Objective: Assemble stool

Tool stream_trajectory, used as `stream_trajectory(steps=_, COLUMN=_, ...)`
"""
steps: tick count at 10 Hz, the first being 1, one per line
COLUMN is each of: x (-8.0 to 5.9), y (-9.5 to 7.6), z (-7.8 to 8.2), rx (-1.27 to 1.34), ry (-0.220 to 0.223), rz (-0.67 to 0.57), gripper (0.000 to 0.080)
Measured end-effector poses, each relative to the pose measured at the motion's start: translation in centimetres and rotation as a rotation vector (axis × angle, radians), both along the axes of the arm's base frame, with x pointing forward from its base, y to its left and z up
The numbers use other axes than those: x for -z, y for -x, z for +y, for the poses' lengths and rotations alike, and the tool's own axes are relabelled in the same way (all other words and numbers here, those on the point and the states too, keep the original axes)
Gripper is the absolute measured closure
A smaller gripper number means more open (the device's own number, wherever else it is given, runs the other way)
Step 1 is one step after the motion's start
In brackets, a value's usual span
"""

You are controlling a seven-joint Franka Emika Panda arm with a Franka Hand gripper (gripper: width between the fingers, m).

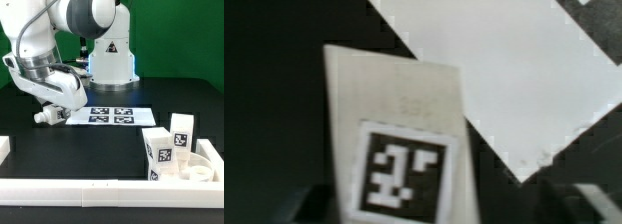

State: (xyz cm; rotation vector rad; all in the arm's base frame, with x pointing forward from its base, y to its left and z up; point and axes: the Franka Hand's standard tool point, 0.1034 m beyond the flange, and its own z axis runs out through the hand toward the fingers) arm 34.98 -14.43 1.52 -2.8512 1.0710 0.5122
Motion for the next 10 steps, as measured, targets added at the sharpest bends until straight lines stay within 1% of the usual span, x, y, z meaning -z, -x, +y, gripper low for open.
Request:
stream_trajectory(steps=1, x=-0.1, y=-0.3, z=0.1, rx=-0.011, ry=0.0, rz=-0.004, gripper=0.036)
stream_trajectory(steps=2, x=-0.4, y=-1.1, z=0.5, rx=-0.059, ry=0.004, rz=-0.011, gripper=0.0477)
stream_trajectory(steps=3, x=-0.8, y=-2.2, z=1.1, rx=-0.128, ry=0.009, rz=-0.011, gripper=0.0477)
stream_trajectory(steps=4, x=-1.7, y=-3.8, z=1.5, rx=-0.211, ry=-0.033, rz=-0.013, gripper=0.0477)
stream_trajectory(steps=5, x=-2.6, y=-5.6, z=1.5, rx=-0.324, ry=-0.065, rz=-0.039, gripper=0.0477)
stream_trajectory(steps=6, x=-3.1, y=-6.8, z=1.6, rx=-0.481, ry=-0.109, rz=-0.077, gripper=0.0477)
stream_trajectory(steps=7, x=-3.0, y=-6.8, z=2.0, rx=-0.566, ry=-0.137, rz=-0.088, gripper=0.0477)
stream_trajectory(steps=8, x=-2.9, y=-6.6, z=1.8, rx=-0.602, ry=-0.148, rz=-0.091, gripper=0.0477)
stream_trajectory(steps=9, x=-2.9, y=-6.6, z=1.7, rx=-0.672, ry=-0.17, rz=-0.102, gripper=0.0476)
stream_trajectory(steps=10, x=-2.9, y=-6.9, z=1.8, rx=-0.741, ry=-0.173, rz=-0.111, gripper=0.0476)
